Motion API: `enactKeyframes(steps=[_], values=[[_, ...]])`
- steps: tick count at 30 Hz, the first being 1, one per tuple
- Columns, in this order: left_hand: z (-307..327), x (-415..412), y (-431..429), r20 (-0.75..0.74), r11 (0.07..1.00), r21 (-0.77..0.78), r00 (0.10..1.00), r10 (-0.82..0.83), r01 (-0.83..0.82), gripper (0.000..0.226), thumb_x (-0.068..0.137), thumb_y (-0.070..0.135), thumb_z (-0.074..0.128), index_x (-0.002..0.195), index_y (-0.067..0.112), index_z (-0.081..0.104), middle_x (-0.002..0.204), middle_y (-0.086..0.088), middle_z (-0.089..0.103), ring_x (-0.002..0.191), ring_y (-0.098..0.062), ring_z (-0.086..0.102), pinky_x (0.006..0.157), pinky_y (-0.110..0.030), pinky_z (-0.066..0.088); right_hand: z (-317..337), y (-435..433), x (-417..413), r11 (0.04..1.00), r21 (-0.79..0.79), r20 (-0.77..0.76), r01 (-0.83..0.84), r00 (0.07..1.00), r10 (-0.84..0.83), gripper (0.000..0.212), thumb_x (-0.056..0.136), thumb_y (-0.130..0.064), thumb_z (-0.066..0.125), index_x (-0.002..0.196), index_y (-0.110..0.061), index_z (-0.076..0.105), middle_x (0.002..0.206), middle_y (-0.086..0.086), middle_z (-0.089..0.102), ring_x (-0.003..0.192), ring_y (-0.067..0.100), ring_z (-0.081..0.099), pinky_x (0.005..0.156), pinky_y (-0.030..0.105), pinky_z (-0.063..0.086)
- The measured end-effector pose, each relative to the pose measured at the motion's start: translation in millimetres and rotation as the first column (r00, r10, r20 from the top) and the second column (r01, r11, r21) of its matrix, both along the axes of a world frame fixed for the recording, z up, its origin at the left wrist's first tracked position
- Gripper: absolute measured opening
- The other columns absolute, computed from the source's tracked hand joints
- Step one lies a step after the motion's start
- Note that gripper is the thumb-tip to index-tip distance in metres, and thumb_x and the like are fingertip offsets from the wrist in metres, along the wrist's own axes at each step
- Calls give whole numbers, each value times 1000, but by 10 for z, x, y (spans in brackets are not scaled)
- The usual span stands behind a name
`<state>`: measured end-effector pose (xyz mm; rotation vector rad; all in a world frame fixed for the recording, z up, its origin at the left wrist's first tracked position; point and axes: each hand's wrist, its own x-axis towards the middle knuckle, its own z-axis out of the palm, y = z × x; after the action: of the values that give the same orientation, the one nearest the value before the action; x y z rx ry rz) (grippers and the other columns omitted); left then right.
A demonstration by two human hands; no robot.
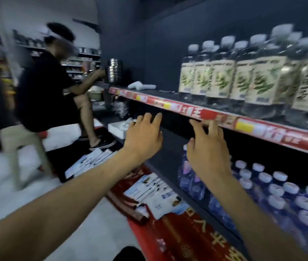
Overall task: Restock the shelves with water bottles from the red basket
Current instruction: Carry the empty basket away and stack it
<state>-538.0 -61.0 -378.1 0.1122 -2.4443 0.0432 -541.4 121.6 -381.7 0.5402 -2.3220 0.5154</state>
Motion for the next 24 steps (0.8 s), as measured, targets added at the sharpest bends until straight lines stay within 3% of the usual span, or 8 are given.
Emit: enactKeyframes(steps=[5, 8, 12, 16, 19, 22, 24], values=[[-487, 1223, -1043, 137, 920, -39, 910, 391, -389, 57, 93, 33, 48, 146, 20, 33, 131, -12, 50, 120, -37, 47, 89, -47, 43, -446, -959, 309, 950, -7, 99, -311, 946, 310, 46, 92, -15, 54, 138, -15, 49, 126, 13, 43, 112, 37, 46, 82, 47, 48], [-813, 2238, -1547, 216, 773, -8, 754, 620, -634, 53, 92, 31, 49, 142, 19, 38, 127, -14, 53, 114, -38, 53, 86, -46, 45, -745, -1556, 744, 854, -12, 141, -521, 844, 517, 47, 87, -14, 58, 134, -17, 52, 119, 14, 46, 104, 38, 50, 76, 43, 48], [-1302, 3584, -1908, 300, 523, 52, 513, 804, -851, 51, 91, 33, 51, 138, 16, 41, 124, -17, 54, 112, -40, 53, 86, -45, 46, -1175, -2255, 1395, 670, 38, 249, -741, 657, 712, 48, 87, -9, 58, 134, -15, 53, 122, 16, 45, 105, 41, 50, 80, 45, 51], [-1836, 4789, -2017, 385, 295, 103, 312, 869, -950, 54, 93, 33, 51, 143, 18, 36, 124, -18, 53, 112, -40, 53, 87, -45, 46, -1532, -2822, 2029, 521, 48, 346, -852, 504, 791, 46, 90, -12, 54, 135, -17, 51, 127, 13, 43, 111, 37, 50, 83, 42, 49], [-2273, 5654, -1941, 438, 94, 155, 154, 885, -983, 50, 93, 32, 51, 139, 18, 38, 121, -17, 55, 107, -38, 55, 82, -44, 47, -1820, -3233, 2447, 419, 76, 423, -905, 409, 808, 45, 93, -16, 51, 138, -21, 46, 128, 9, 42, 113, 31, 49, 75, 37, 46], [-2862, 6473, -1631, 543, -150, 156, -42, 839, -976, 48, 94, 37, 48, 137, 20, 37, 124, -17, 54, 107, -35, 55, 81, -46, 51, -2234, -3619, 2738, 296, 117, 552, -948, 310, 774, 48, 95, -20, 50, 142, -23, 40, 128, 8, 41, 109, 27, 51, 69, 32, 41], [-3247, 6924, -1373, 658, -351, 136, -180, 731, -926, 57, 95, 52, 42, 143, 25, 28, 132, -19, 48, 113, -38, 53, 85, -51, 50, -2583, -3824, 2818, 231, 159, 686, -960, 276, 673, 53, 95, -23, 50, 145, -25, 34, 131, 11, 39, 111, 28, 52, 72, 34, 45]])
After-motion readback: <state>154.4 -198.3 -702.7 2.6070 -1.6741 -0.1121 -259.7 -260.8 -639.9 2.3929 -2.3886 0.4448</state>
